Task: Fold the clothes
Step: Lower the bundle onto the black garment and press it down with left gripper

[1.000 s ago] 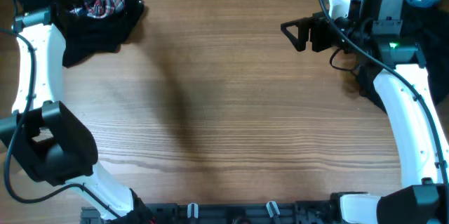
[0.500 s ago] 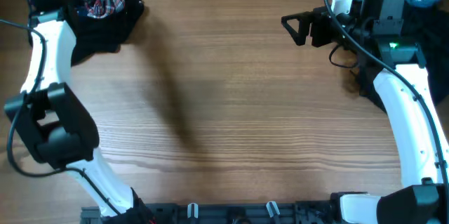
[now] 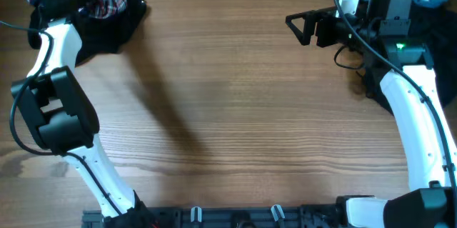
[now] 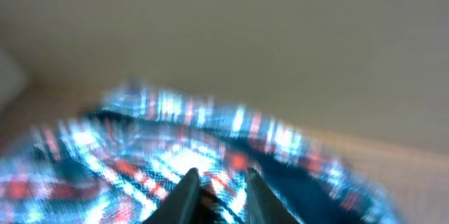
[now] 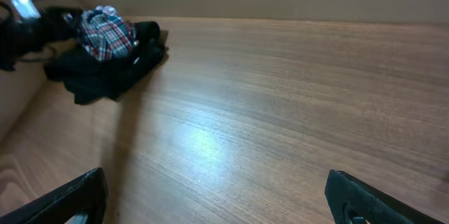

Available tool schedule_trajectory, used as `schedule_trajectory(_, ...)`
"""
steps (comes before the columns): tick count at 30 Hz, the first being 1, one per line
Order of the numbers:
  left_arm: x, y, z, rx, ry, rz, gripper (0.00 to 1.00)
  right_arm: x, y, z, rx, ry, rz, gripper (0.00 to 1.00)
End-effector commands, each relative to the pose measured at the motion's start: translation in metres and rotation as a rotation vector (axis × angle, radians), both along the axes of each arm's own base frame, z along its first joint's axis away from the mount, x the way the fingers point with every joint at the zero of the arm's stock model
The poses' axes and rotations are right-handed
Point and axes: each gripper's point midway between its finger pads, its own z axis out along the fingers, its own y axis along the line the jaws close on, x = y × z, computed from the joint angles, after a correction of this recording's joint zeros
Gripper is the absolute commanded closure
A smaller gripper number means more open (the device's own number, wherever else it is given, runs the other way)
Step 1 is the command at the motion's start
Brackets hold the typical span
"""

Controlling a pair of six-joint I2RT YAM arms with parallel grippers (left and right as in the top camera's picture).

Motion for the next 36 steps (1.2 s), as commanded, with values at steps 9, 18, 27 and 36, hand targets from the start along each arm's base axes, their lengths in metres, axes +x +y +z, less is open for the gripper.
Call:
schedule_trajectory(9,-0.098,0.042,-0.111,-0.358,0.431,0.397,0.84,-0.002,0.005,-0.004,0.023,0.022,0.019,0.00)
schedule_trajectory(18,-0.111,0.054,-0.161,-0.395,0.508,0.435,0.78,-0.002,0.005,-0.004,0.024,0.022,0.019,0.00)
schedule_trajectory(27,-0.093,0.051,-0.098,-0.368,0.381,0.401,0.79,-0.002,0.005,-0.004,0.024,0.022,0.018,0.00)
schedule_trajectory(36,-0.105,0.008,0.009,-0.354,0.304,0.286,0.77,-0.001,0.005,-0.004,0.021,0.018,0.019,0.00)
